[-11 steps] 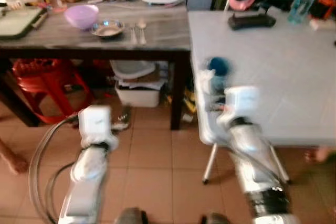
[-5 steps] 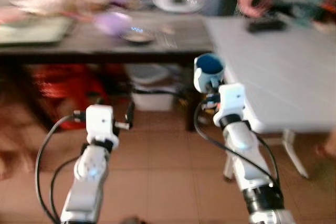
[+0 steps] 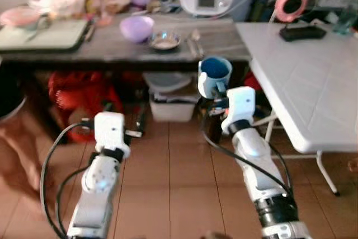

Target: Setting the table

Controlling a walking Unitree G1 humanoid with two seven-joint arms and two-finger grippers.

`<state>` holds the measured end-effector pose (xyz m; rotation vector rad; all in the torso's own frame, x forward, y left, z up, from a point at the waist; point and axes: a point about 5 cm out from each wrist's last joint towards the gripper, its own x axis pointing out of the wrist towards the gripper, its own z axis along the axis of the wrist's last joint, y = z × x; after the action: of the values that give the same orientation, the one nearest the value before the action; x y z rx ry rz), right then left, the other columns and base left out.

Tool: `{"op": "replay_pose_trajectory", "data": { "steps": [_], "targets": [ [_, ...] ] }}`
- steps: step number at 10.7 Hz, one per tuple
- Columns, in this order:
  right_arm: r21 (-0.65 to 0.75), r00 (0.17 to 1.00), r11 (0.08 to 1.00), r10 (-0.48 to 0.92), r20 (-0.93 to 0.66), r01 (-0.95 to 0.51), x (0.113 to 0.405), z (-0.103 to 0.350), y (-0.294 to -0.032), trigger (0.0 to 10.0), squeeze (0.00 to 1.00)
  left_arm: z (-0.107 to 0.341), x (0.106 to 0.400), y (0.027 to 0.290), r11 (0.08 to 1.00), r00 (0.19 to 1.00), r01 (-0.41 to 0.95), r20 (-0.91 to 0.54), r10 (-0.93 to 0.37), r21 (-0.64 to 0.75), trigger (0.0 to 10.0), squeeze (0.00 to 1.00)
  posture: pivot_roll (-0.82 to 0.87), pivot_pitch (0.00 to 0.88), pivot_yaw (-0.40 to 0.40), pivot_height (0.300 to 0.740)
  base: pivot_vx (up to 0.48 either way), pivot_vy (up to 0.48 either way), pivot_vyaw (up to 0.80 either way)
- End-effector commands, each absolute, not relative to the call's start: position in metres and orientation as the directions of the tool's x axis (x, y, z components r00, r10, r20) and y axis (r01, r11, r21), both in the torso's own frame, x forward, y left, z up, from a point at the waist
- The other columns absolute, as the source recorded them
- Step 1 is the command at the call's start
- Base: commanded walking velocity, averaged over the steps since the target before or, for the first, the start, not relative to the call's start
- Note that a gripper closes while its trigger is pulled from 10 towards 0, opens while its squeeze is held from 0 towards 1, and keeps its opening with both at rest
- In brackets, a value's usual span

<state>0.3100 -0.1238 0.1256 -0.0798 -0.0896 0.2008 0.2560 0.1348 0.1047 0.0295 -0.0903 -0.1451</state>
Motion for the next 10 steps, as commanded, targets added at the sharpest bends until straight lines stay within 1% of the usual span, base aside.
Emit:
{"op": "replay_pose_trajectory", "data": {
  "steps": [1, 2, 5, 7, 8, 9, 10],
  "targets": [
    [-0.082, 0.975, 0.980, 0.191, 0.113, -0.183, 0.314, 0.134, -0.128, 10.0, 0.00, 0.109, 0.256, 0.132, 0.989, 0.984, 0.142, 0.103, -0.146, 0.044, 10.0, 0.00, 0.09, 0.003, 0.005, 0.740, 0.480, 0.000, 0.00],
    [-0.074, 0.974, 0.980, 0.192, 0.119, -0.184, 0.317, 0.138, -0.127, 10.0, 0.00, 0.113, 0.256, 0.133, 0.988, 0.982, 0.144, 0.116, -0.150, 0.061, 10.0, 0.00, 0.09, 0.014, 0.003, 0.740, 0.480, 0.000, 0.00],
    [-0.061, 0.969, 0.979, 0.202, 0.140, -0.195, 0.317, 0.144, -0.123, 10.0, 0.00, 0.114, 0.255, 0.132, 0.989, 0.982, 0.143, 0.122, -0.147, 0.040, 10.0, 0.00, 0.08, 0.034, 0.009, 0.740, 0.480, 0.000, 0.00],
    [-0.055, 0.970, 0.978, 0.205, 0.127, -0.200, 0.314, 0.142, -0.124, 10.0, 0.00, 0.114, 0.253, 0.125, 0.983, 0.976, 0.177, 0.121, -0.182, 0.051, 10.0, 0.00, 0.07, 0.046, 0.012, 0.740, 0.480, 0.000, 0.00],
    [-0.064, 0.970, 0.978, 0.204, 0.134, -0.197, 0.314, 0.143, -0.125, 10.0, 0.00, 0.116, 0.253, 0.123, 0.978, 0.971, 0.191, 0.134, -0.200, 0.081, 10.0, 0.00, 0.07, 0.050, 0.013, 0.740, 0.480, 0.000, 0.00],
    [-0.084, 0.968, 0.977, 0.207, 0.143, -0.196, 0.314, 0.144, -0.125, 10.0, 0.00, 0.117, 0.253, 0.121, 0.977, 0.969, 0.198, 0.134, -0.207, 0.076, 10.0, 0.00, 0.07, 0.049, 0.013, 0.740, 0.480, 0.000, 0.00],
    [-0.082, 0.967, 0.977, 0.208, 0.149, -0.198, 0.314, 0.146, -0.123, 10.0, 0.00, 0.117, 0.252, 0.119, 0.975, 0.966, 0.209, 0.135, -0.219, 0.080, 10.0, 0.00, 0.07, 0.052, 0.012, 0.740, 0.480, 0.000, 0.44]
  ]
}}
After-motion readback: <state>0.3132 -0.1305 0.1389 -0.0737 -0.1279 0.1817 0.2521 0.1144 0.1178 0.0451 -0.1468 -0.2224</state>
